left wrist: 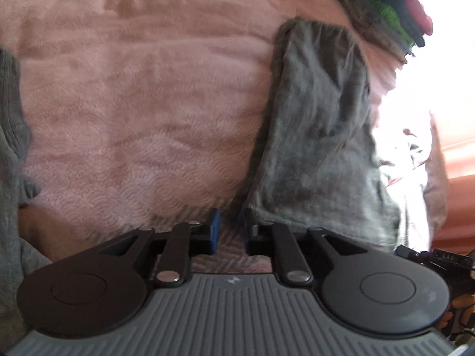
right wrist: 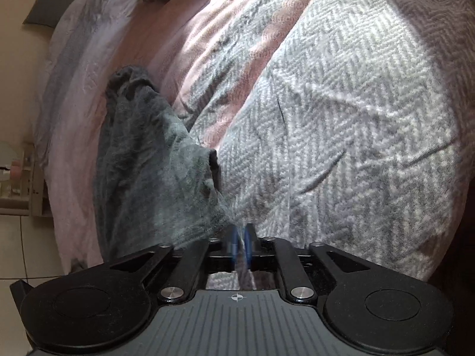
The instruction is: Fold clothes
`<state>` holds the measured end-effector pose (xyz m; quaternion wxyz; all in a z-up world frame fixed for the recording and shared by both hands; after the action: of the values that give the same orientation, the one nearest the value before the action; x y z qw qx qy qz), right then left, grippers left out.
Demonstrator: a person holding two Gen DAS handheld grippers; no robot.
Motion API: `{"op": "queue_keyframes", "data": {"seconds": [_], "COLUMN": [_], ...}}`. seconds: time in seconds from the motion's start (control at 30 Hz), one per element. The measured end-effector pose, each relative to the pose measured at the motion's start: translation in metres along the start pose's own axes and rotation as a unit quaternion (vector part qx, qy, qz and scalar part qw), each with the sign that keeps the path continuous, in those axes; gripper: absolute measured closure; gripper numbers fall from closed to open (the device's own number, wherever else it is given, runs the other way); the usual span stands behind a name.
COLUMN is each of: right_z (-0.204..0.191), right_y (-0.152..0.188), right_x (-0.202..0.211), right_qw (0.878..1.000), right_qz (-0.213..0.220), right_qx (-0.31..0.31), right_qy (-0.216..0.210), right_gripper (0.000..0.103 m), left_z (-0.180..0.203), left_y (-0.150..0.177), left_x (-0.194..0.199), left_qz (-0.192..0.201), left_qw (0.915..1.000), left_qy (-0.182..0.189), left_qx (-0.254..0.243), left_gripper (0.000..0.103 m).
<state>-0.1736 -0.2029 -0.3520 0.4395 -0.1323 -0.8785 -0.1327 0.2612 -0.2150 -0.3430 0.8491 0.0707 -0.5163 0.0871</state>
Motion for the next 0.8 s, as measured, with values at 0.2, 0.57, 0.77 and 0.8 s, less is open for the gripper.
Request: {"op": "queue_keyframes", "data": {"seconds": [0.2,0.57,0.77,0.8], "right_z": [-0.006,-0.012,-0.045,-0.048], "right_y": [-0.014,-0.029,-0.072,-0.079], "right_x": [-0.018,-0.031,0.056,0.072], "right_qw": [0.999,0.994,0.984,0.981], "right_qz": [0.008,-0.038,-0.033,-0.031], "right_qx": [0.023,0.033,0.148,0.171], "right_qy": [-0.04,-0.1,-0.095,-0.092], "right_gripper": [0.033,0.095,0.096,0.096], "left_z": [-0.002,0.002,0.052,0.066], "left_y": [-0.02,0.004,0.042,0.051], "left_x": [-0.01,-0.026,-0.008,-0.01], "left_qz": [0.014,0.011,0.058,0.064], "left_qw": [0.9977,0.9848,0.9653,0.9638], "left_qy": [0.066,0.162,0.232,0.236], "left_qx": [0.003,0.061,0.105,0.105], "left_gripper": [0.06,0.097,0.098,0.098]}}
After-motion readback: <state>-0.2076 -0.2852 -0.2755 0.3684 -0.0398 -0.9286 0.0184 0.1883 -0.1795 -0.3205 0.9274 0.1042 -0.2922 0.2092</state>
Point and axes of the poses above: each gripper's, at about its wrist camera, not at the fingertips, and x roughly against the way its jaws point, z to its right, y to its underside, the point moved 6 cm from there along -x, roughly the way its jaws point, and after that the axes turned 14 degrees about -z, right-handed, at the moved point
